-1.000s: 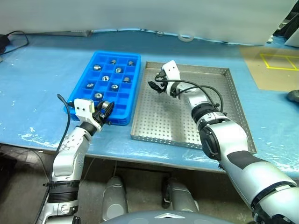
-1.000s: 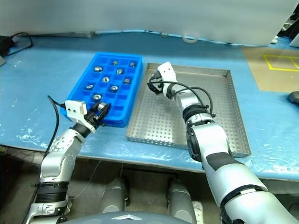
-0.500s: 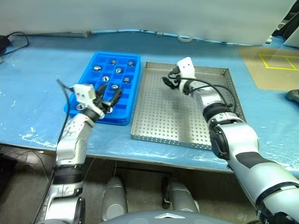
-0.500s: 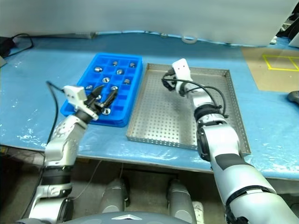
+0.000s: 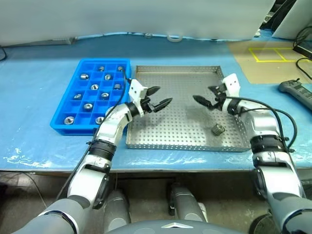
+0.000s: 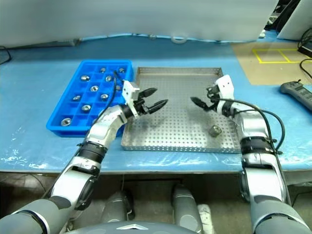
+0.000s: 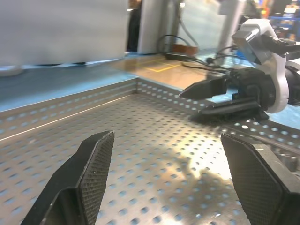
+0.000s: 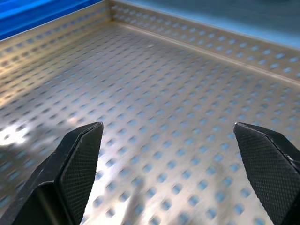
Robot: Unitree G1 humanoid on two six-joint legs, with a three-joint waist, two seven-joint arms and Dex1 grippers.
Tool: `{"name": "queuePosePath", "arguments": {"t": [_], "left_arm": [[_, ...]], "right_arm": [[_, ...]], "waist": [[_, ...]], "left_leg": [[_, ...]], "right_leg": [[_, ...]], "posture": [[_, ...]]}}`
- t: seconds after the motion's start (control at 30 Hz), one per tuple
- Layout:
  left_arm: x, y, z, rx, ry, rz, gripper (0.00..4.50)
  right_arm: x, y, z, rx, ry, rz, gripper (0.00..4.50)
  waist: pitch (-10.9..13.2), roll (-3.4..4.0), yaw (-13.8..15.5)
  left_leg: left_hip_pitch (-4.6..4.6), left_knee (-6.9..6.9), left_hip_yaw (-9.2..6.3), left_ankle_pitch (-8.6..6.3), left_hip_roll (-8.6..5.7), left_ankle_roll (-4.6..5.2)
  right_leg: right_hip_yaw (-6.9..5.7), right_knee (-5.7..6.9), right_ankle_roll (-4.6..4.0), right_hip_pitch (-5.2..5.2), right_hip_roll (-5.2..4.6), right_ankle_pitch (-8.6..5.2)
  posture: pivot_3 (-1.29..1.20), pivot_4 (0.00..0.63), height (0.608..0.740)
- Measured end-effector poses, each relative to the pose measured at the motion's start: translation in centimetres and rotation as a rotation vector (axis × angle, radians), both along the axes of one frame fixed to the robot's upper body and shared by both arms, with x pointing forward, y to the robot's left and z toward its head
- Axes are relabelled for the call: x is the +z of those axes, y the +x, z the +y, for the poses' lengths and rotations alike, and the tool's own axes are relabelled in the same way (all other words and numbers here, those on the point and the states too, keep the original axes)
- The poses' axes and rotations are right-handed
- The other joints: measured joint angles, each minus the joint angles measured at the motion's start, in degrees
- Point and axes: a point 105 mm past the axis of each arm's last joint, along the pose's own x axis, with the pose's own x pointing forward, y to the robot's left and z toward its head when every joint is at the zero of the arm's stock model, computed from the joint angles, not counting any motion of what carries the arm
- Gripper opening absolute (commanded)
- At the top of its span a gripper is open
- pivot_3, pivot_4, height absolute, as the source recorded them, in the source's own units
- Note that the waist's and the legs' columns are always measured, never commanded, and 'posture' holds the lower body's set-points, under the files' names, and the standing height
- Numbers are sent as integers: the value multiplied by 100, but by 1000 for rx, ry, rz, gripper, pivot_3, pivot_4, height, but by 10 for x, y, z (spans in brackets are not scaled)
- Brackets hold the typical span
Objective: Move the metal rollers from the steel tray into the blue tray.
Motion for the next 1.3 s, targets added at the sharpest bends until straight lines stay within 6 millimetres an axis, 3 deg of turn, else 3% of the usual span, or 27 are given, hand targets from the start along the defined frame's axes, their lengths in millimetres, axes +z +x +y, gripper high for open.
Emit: {"name": "queuePosePath", "arguments": {"t": [0.13,0.3,0.4,0.63,0.73,0.93,1.13,1.3], "left_arm": [[-3,-2,-2,-16,5,0,3986],[-17,-8,7,-7,14,32,3986],[-19,-8,16,14,19,41,3986],[-19,-11,19,26,11,48,3986],[-22,-14,19,27,9,53,3986],[-24,-16,20,38,10,57,3986],[-25,-17,23,53,8,58,3986],[-27,-19,24,59,10,61,3986]], "right_arm": [[-9,-18,-8,25,-60,86,4485],[-31,-46,-5,123,-83,222,4485],[-45,-60,-14,158,-181,301,4485],[-54,-57,-19,151,-277,303,4485],[-55,-57,-23,146,-306,305,3926],[-53,-62,-41,132,-362,316,1904],[-52,-61,-56,122,-374,331,1771],[-50,-62,-44,157,-282,366,1771]], "waist": [[-1,-3,-16],[-2,-4,-22],[-3,-4,-17],[-15,-22,-40],[-15,-22,-30],[-18,-23,47],[-21,-28,12],[-21,-27,-4]], "left_leg": [[27,6,10,-11,-4,-18],[27,3,10,-15,-9,-11],[22,1,12,-23,-9,1],[29,3,21,-32,-11,14],[30,5,22,-32,-14,14],[26,-2,22,-43,-15,29],[30,1,28,-52,-14,33],[35,4,28,-51,-12,32]], "right_leg": [[17,-8,1,26,-1,7],[27,-30,5,33,-1,9],[26,-48,4,37,-1,10],[31,-74,2,56,-3,12],[35,-74,2,58,-3,12],[33,-88,3,70,-5,11],[35,-92,4,72,-11,11],[37,-84,4,71,-11,11]], "posture": [[-543,150,740],[-524,150,740],[-515,150,740],[-502,150,740],[-497,150,740],[-477,150,740],[-469,150,740],[-477,150,740]]}}
